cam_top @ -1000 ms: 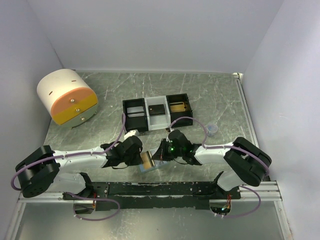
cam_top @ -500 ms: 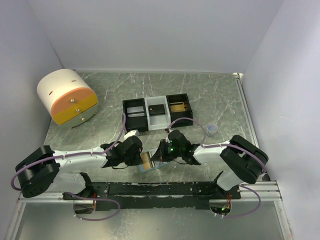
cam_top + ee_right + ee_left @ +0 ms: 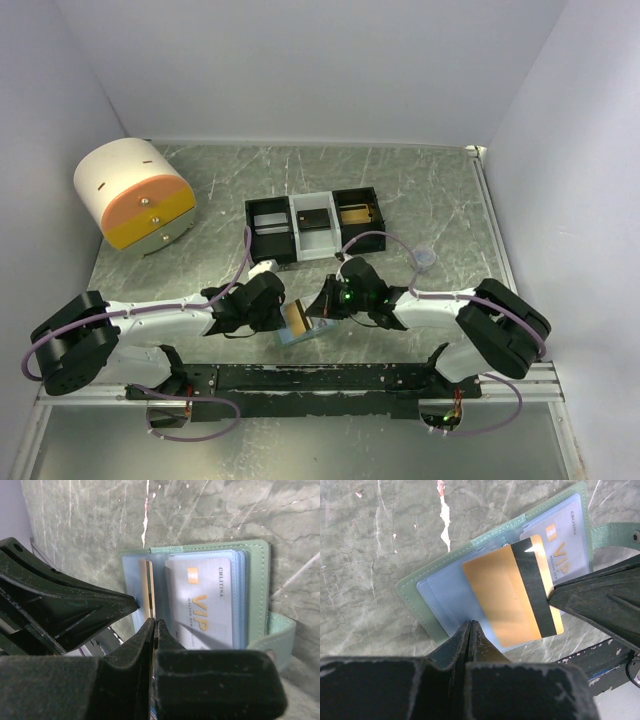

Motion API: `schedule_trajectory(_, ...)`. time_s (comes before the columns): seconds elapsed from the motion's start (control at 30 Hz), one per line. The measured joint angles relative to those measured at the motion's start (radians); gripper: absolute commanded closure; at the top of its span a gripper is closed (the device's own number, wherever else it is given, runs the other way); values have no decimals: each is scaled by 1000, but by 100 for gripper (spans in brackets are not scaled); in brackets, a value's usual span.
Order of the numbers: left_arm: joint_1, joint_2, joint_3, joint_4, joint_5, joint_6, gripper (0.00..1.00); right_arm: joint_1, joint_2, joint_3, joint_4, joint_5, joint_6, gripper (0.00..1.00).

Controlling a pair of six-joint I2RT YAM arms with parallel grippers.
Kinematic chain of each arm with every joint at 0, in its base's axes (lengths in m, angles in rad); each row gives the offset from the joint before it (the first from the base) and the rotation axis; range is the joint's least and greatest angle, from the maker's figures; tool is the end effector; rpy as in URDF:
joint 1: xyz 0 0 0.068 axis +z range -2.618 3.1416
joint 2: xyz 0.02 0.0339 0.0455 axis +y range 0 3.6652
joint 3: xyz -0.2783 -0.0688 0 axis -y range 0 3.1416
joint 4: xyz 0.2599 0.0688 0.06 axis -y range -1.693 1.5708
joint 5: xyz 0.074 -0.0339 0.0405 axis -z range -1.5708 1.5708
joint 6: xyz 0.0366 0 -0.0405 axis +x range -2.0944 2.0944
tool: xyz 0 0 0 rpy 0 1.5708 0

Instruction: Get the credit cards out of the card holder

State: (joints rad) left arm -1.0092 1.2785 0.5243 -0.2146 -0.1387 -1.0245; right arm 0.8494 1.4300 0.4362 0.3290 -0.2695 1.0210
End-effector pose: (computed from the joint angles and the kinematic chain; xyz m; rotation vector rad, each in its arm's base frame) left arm 0.1282 -0.1943 0.1549 -0.0773 2.6459 -0.6020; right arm 0.1637 0.2009 0.1365 0.0508 2.5502 1.2018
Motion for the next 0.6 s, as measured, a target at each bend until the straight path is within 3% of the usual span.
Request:
schedule_trajectory(0.3, -14, -47, 11, -23, 2, 34, 73, -11, -12, -29, -2, 7, 0, 100)
schedule_trajectory(0.6, -25, -2, 66, 40, 18, 67, 84, -11, -11, -29, -1, 7, 3, 100)
